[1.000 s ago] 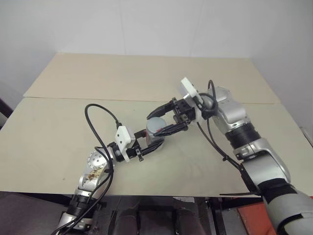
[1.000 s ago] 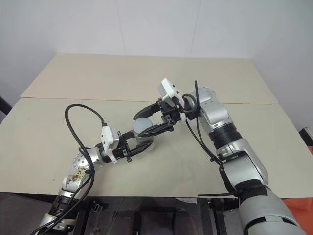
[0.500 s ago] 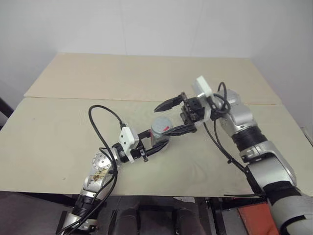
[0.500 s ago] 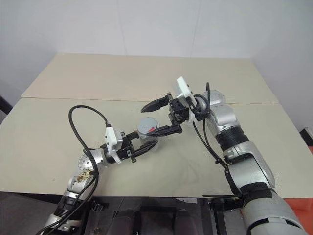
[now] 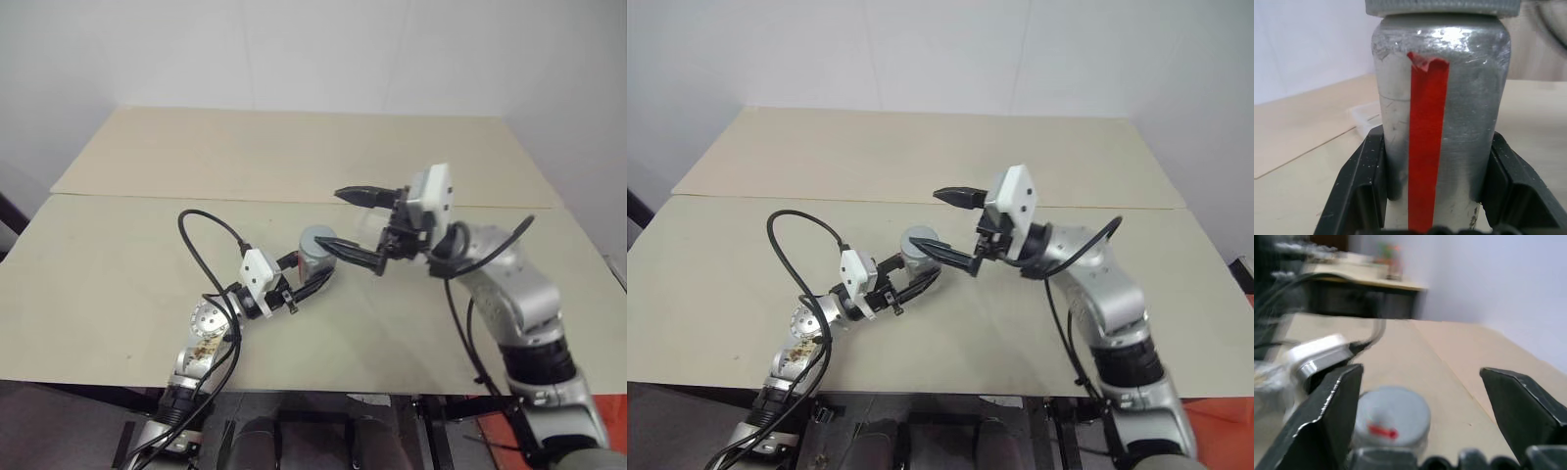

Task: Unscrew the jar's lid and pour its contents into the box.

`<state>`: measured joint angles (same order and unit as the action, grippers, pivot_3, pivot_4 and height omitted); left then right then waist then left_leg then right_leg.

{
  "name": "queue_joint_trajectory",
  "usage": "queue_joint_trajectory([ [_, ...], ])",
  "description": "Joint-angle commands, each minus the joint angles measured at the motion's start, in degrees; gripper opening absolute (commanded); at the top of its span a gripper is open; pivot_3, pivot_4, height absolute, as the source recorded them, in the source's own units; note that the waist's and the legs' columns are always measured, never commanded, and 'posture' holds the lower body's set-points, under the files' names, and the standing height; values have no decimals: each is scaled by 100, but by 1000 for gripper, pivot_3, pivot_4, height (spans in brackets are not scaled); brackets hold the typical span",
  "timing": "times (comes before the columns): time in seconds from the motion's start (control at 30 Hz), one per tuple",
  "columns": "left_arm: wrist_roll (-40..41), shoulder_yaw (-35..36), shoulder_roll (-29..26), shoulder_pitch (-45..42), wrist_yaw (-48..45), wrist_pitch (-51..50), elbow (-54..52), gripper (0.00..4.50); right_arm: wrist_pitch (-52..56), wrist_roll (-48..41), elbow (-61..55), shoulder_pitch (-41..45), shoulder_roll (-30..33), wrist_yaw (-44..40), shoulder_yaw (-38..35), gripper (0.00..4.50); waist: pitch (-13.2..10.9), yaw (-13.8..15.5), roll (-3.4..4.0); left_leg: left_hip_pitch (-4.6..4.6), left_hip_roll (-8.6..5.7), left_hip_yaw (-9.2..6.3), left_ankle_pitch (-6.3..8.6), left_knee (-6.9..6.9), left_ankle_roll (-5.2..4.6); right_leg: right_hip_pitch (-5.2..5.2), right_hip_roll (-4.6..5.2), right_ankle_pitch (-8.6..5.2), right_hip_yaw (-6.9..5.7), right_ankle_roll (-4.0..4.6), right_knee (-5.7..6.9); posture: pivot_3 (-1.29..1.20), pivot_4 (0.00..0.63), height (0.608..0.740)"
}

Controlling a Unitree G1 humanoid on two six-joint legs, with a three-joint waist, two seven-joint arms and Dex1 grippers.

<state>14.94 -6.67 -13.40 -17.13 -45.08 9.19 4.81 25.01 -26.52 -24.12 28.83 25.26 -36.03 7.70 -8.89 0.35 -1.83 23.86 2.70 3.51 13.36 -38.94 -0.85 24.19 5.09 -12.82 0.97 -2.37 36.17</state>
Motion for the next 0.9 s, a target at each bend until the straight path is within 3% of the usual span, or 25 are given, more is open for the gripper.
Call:
queue_joint_trajectory([
  [0.03, -125, 53, 59, -122, 166, 236, 43, 2092, 443, 587, -870, -154, -331, 1132, 152, 4434, 0, 5, 0, 0, -3, 1, 0, 0, 0, -1, 2, 0, 1, 0, -1, 0, 150, 740],
  [0.23, -157, 34, 126, -162, 224, 266, 92, 2092, 1088, 1204, -1341, -392, -822, 2040, 605, 4434, 0, 4, 0, 1, -4, -2, 0, -1, 0, -3, 1, 0, -1, -2, -5, 0, 150, 740],
  [0.9, -173, 43, 173, -194, 271, 316, 97, 2092, 1543, 1296, -1284, -626, -1381, 2254, 669, 4434, 0, -54, 0, 1, -4, -4, 0, 0, -1, -5, -1, 0, -1, -3, -8, 0, 150, 740],
])
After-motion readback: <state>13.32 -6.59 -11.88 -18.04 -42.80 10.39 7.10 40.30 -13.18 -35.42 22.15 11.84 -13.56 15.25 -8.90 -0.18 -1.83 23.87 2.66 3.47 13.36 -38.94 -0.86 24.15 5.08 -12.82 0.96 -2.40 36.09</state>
